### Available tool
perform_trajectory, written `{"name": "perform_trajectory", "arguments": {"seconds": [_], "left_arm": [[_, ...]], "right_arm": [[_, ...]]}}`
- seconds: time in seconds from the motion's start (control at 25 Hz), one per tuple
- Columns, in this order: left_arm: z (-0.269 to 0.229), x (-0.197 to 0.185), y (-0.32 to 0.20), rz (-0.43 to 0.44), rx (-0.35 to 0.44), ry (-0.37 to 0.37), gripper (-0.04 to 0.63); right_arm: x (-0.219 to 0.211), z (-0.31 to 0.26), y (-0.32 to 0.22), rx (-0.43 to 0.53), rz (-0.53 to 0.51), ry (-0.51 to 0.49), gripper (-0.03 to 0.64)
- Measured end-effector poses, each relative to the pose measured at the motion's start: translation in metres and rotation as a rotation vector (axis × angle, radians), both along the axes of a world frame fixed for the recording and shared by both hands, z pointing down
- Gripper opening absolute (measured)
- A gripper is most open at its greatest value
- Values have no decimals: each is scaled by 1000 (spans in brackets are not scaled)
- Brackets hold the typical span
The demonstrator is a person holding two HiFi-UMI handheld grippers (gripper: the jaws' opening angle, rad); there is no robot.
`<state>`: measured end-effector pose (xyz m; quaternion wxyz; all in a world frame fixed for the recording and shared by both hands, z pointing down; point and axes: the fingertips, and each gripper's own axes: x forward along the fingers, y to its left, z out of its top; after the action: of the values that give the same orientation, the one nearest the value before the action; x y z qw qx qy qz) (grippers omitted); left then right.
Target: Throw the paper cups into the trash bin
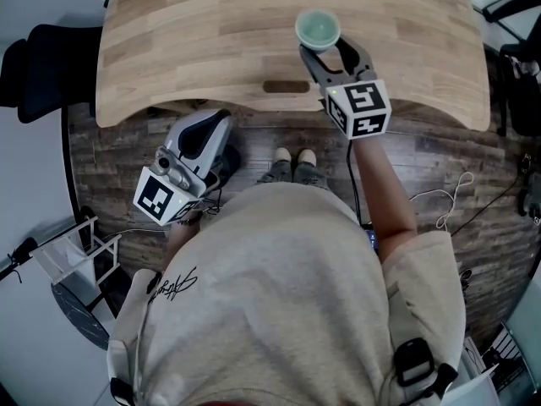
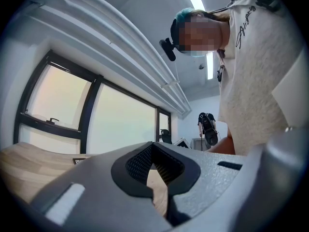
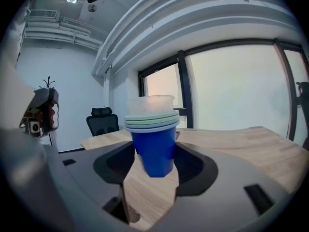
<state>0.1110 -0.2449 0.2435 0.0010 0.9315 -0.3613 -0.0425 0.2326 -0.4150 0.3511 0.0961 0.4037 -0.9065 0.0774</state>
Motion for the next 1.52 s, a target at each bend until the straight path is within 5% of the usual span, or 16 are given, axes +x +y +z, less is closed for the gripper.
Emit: {"name": "perform_trajectory", "arguments": {"seconds": [1.52], "left_arm": [[-12,40,-20,53,54,-10,0]], "right_arm": [[28,-89,37,107,-65,-115,258]]}}
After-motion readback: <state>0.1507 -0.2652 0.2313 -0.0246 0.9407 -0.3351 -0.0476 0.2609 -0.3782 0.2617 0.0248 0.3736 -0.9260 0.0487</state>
